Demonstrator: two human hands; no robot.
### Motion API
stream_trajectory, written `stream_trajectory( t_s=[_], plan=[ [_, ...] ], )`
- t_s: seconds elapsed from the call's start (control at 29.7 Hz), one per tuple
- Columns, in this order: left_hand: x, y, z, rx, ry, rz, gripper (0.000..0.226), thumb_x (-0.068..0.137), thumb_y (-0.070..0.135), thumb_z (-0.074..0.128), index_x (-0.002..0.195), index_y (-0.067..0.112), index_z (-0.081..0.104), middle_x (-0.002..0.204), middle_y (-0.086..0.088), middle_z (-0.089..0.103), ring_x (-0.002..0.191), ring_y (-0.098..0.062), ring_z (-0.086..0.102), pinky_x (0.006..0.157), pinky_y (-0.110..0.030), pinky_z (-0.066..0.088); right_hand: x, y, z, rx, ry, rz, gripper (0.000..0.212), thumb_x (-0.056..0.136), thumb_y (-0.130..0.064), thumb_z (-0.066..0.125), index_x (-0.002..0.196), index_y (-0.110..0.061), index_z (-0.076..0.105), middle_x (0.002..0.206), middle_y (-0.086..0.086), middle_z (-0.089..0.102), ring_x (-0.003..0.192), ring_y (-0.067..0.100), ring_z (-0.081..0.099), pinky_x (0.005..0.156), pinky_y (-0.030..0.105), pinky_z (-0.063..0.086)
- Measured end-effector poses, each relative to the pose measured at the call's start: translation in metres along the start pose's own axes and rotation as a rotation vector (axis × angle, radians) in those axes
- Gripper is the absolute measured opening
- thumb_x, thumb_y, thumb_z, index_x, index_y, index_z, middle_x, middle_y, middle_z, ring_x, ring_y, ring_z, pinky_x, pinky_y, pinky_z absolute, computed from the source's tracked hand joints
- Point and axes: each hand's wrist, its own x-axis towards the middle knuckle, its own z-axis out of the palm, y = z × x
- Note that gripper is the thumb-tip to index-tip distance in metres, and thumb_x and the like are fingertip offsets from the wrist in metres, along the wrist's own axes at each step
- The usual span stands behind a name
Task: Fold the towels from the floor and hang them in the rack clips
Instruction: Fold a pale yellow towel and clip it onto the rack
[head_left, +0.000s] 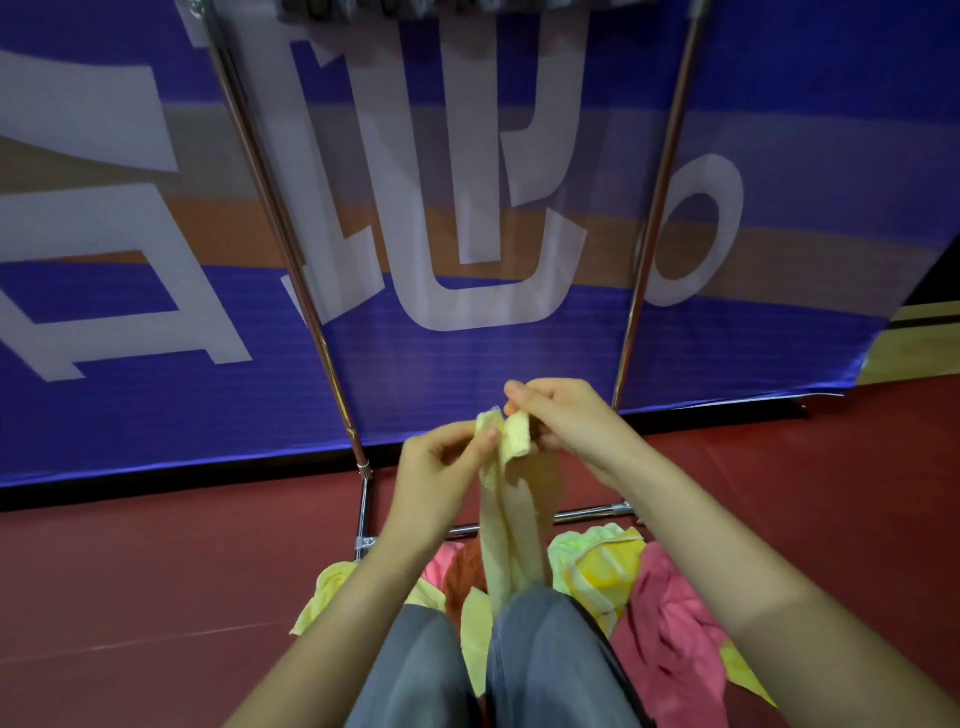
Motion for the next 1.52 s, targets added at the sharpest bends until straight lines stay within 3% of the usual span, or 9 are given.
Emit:
stream_trajectory(
  t_s=[0.2, 0.54, 0.61, 0.71, 0.81, 0.91, 1.04, 1.28, 1.52],
  plan=[
    [-0.007, -0.005, 0.002, 0.022, -0.004, 0.024, 0.027, 0.078, 0.008, 0.066, 0.090, 0.032, 0.064, 0.075, 0.023, 0.071, 0.080, 0.007, 0.064, 0.072, -0.009, 0.049, -0.006, -0.008, 0.000, 0.151, -0.052, 0.129, 0.040, 0.094, -0.037, 0.040, 0.079, -0.007, 0.062, 0.075, 0.014, 0.067, 0.068, 0.019, 0.068, 0.066, 0.025, 0.058],
    [0.000, -0.004, -0.008, 0.181, 0.046, 0.101, 0.022, 0.087, 0.015, 0.056, 0.079, 0.032, 0.067, 0.069, 0.016, 0.070, 0.074, -0.003, 0.063, 0.067, -0.017, 0.049, -0.008, -0.001, 0.008, 0.244, -0.078, 0.130, 0.036, 0.094, -0.032, 0.041, 0.085, -0.003, 0.060, 0.068, 0.013, 0.070, 0.067, 0.021, 0.070, 0.067, 0.028, 0.059],
    [-0.001, -0.005, -0.010, 0.184, 0.043, 0.093, 0.018, 0.086, 0.023, 0.054, 0.078, 0.022, 0.069, 0.071, 0.003, 0.071, 0.072, -0.007, 0.060, 0.065, -0.022, 0.049, -0.008, 0.003, 0.009, 0.236, -0.108, 0.116, 0.033, 0.094, -0.031, 0.042, 0.084, -0.004, 0.059, 0.061, 0.009, 0.070, 0.063, 0.020, 0.069, 0.065, 0.027, 0.059],
    [-0.003, -0.006, -0.013, 0.178, 0.061, 0.095, 0.033, 0.085, 0.028, 0.052, 0.076, -0.002, 0.064, 0.068, -0.022, 0.060, 0.063, -0.012, 0.048, 0.057, -0.028, 0.040, -0.011, 0.011, 0.005, 0.059, -0.236, 0.095, 0.025, 0.093, -0.028, 0.044, 0.079, -0.010, 0.054, 0.051, 0.002, 0.066, 0.049, 0.014, 0.064, 0.052, 0.022, 0.055],
    [-0.001, -0.003, -0.021, 0.164, 0.077, 0.080, 0.046, 0.078, 0.042, 0.051, 0.072, -0.003, 0.060, 0.065, -0.011, 0.051, 0.062, -0.011, 0.043, 0.055, -0.027, 0.036, -0.013, 0.024, -0.005, -0.188, -0.364, 0.112, 0.021, 0.092, -0.022, 0.046, 0.073, -0.013, 0.048, 0.037, -0.003, 0.057, 0.033, 0.007, 0.053, 0.035, 0.016, 0.043],
    [0.004, 0.002, -0.033, 0.157, 0.140, 0.067, 0.033, 0.083, 0.034, 0.052, 0.064, 0.008, 0.060, 0.060, -0.007, 0.049, 0.058, -0.011, 0.043, 0.054, -0.026, 0.036, -0.014, 0.037, -0.017, -0.327, -0.376, 0.118, 0.023, 0.091, -0.021, 0.050, 0.069, -0.013, 0.048, 0.033, -0.005, 0.053, 0.030, 0.004, 0.049, 0.033, 0.014, 0.040],
    [0.011, 0.006, -0.046, 0.198, 0.170, 0.046, 0.033, 0.091, 0.022, 0.049, 0.076, -0.005, 0.061, 0.068, -0.015, 0.053, 0.065, -0.020, 0.046, 0.060, -0.034, 0.039, -0.011, 0.043, -0.035, -0.382, -0.213, 0.044, 0.025, 0.089, -0.017, 0.053, 0.064, -0.017, 0.050, 0.047, -0.004, 0.053, 0.037, 0.002, 0.052, 0.036, 0.014, 0.041],
    [0.025, 0.017, -0.052, 0.264, 0.177, 0.047, 0.033, 0.095, 0.028, 0.039, 0.084, 0.002, 0.055, 0.076, -0.005, 0.052, 0.072, -0.016, 0.048, 0.069, -0.033, 0.042, 0.003, 0.004, -0.052, -0.377, 0.084, -0.239, 0.019, 0.082, -0.013, 0.062, 0.064, -0.018, 0.057, 0.066, 0.002, 0.059, 0.064, 0.011, 0.057, 0.065, 0.028, 0.052],
    [0.056, 0.056, -0.063, 0.248, 0.255, 0.232, 0.027, 0.096, 0.024, 0.036, 0.072, 0.023, 0.046, 0.070, 0.008, 0.042, 0.066, -0.008, 0.042, 0.066, -0.030, 0.042, 0.025, -0.054, -0.051, -0.295, 0.325, -0.557, 0.016, 0.080, -0.010, 0.064, 0.067, -0.017, 0.061, 0.052, -0.010, 0.056, 0.047, -0.002, 0.053, 0.051, 0.013, 0.046]
  ],
)
